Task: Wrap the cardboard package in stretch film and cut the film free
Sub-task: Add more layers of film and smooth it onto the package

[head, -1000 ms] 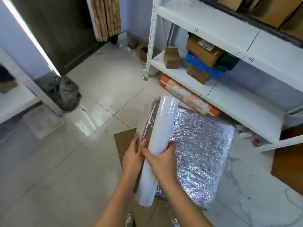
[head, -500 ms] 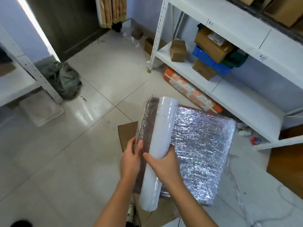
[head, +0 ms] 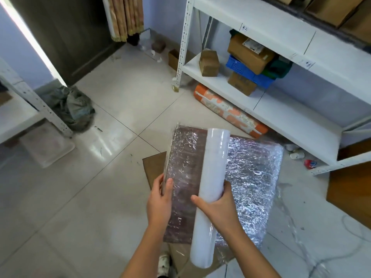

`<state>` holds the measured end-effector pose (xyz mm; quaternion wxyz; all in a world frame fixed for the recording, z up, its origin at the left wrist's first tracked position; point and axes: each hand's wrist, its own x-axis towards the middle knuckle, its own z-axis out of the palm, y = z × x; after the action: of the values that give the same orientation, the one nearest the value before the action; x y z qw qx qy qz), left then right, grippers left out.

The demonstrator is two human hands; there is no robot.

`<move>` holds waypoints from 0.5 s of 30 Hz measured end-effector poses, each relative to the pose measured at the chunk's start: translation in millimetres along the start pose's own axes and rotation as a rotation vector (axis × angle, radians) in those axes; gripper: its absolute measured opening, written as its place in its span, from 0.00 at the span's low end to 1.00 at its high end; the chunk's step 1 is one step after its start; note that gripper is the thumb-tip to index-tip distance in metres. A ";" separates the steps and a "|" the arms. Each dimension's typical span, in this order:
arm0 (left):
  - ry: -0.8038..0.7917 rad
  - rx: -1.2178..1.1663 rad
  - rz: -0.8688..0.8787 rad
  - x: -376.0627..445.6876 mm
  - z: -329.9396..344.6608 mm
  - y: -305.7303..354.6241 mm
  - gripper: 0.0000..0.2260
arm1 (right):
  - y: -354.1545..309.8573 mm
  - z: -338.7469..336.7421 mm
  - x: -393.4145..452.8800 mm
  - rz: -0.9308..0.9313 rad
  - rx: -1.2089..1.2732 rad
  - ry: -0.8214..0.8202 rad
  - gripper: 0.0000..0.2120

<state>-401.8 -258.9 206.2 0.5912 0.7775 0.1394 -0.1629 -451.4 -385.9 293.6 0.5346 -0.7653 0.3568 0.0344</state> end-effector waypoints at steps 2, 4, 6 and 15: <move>-0.003 0.016 0.004 -1.4 -0.7 -0.9 0.36 | 4.2 -2.9 -1.6 0.024 0.043 0.008 0.30; 0.002 0.032 0.009 -2.4 -1.5 -2.4 0.34 | 7.2 -3.8 -3.1 0.035 0.084 -0.004 0.28; 0.001 0.023 0.016 -2.6 -2.1 -2.2 0.32 | 8.7 -4.3 -3.7 0.020 0.087 -0.005 0.29; 0.006 0.043 0.022 6.6 5.6 18.8 0.31 | -3.0 -13.0 7.3 0.024 -0.180 0.326 0.30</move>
<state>-388.6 -269.1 218.5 0.5757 0.7920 0.1292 -0.1570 -448.5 -400.0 298.3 0.3986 -0.8011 0.4433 -0.0522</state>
